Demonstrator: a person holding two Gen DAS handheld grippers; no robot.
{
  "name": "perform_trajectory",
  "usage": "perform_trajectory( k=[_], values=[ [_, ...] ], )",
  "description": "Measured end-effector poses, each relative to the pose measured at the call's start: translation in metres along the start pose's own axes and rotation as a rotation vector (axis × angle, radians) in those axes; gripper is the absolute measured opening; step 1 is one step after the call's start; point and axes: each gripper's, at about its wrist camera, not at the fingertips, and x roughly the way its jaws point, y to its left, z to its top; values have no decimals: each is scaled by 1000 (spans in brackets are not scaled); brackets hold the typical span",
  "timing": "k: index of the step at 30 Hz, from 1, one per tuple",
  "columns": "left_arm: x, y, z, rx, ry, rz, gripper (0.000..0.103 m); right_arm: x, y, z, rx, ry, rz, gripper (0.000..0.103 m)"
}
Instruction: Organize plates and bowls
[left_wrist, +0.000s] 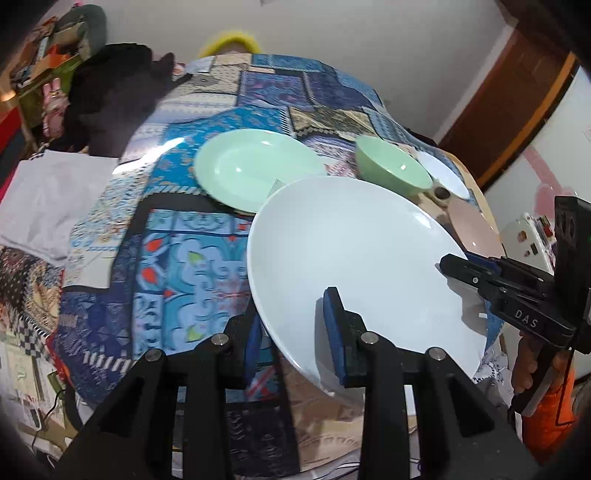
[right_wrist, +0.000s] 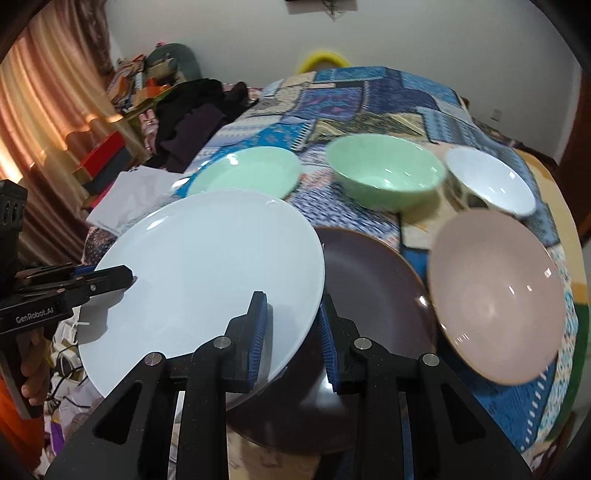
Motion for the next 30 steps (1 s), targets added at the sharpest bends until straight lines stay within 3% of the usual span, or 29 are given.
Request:
perform_trajectory(
  k=[6, 30],
  values=[
    [22, -18, 2, 25, 53, -38, 32, -2, -19, -14, 55, 15, -14, 25],
    [77, -54, 8, 105, 157, -51, 32, 0, -58, -31, 164, 42, -31, 25]
  ],
)
